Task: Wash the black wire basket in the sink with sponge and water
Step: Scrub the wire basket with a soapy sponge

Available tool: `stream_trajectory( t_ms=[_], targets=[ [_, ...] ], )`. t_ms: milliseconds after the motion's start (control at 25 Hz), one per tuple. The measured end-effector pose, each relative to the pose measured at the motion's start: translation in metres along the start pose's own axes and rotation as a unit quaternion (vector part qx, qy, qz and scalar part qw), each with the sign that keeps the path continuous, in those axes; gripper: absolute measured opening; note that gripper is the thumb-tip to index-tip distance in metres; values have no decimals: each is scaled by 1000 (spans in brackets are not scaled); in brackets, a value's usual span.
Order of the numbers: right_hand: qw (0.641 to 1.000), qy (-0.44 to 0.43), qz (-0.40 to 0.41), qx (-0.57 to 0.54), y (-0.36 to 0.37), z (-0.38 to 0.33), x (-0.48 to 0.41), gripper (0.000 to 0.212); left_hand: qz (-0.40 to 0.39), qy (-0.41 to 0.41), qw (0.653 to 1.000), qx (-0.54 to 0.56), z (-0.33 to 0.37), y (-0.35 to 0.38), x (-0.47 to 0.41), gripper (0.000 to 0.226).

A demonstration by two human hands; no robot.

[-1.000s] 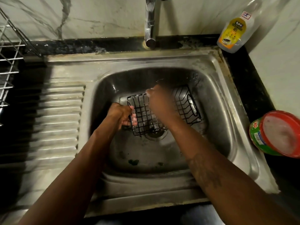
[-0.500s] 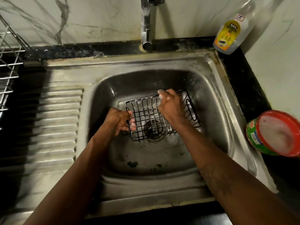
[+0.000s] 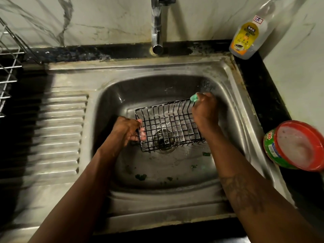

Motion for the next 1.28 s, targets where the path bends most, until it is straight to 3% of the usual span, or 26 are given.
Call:
stream_trajectory(
  t_ms=[120, 320, 400, 480, 560, 720, 760, 880, 1000, 1120, 1280],
  targets=[
    [999, 15, 12, -41, 3, -8, 6, 34, 3, 1, 1000, 5, 0, 1, -2, 13],
    [993, -94, -66, -17, 37, -58, 38, 27, 4, 2, 1000, 5, -2, 3, -3, 14],
    [975, -181, -132, -7, 63, -98, 66, 26, 4, 4, 1000, 9, -1, 4, -4, 14],
    [965, -214, -153, -22, 81, -125, 87, 31, 7, 6, 1000, 11, 0, 5, -4, 15],
    [975, -185, -118, -45, 80, -122, 86, 35, 4, 6, 1000, 24, 0, 6, -4, 13],
    [992, 44, 8, -121, 35, -35, 32, 33, 2, 6, 999, 31, -1, 2, -5, 11],
    [990, 61, 34, -125, 26, -22, 26, 35, 0, 8, 1000, 29, -1, 2, -4, 12],
    [990, 86, 10, -112, 38, -22, 34, 28, -13, 12, 999, 29, 1, 6, -2, 12],
    [971, 113, -43, -208, 70, -37, 49, 14, -17, 6, 1000, 21, 0, 6, -2, 11],
    [960, 120, -36, -249, 83, -55, 58, 22, -7, -3, 1000, 26, 0, 6, -2, 9],
    [958, 95, -59, -266, 86, -72, 66, 15, -3, -7, 999, 31, 0, 7, -2, 10]
  ],
)
Point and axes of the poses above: each hand's wrist, its own x-axis away from the middle knuckle, its own y-axis out of the palm, z = x × y, the point moved 8 cm from there along -x, towards the middle knuckle, and after that the axes turned 6 degrees about y, right-handed, at the moved point
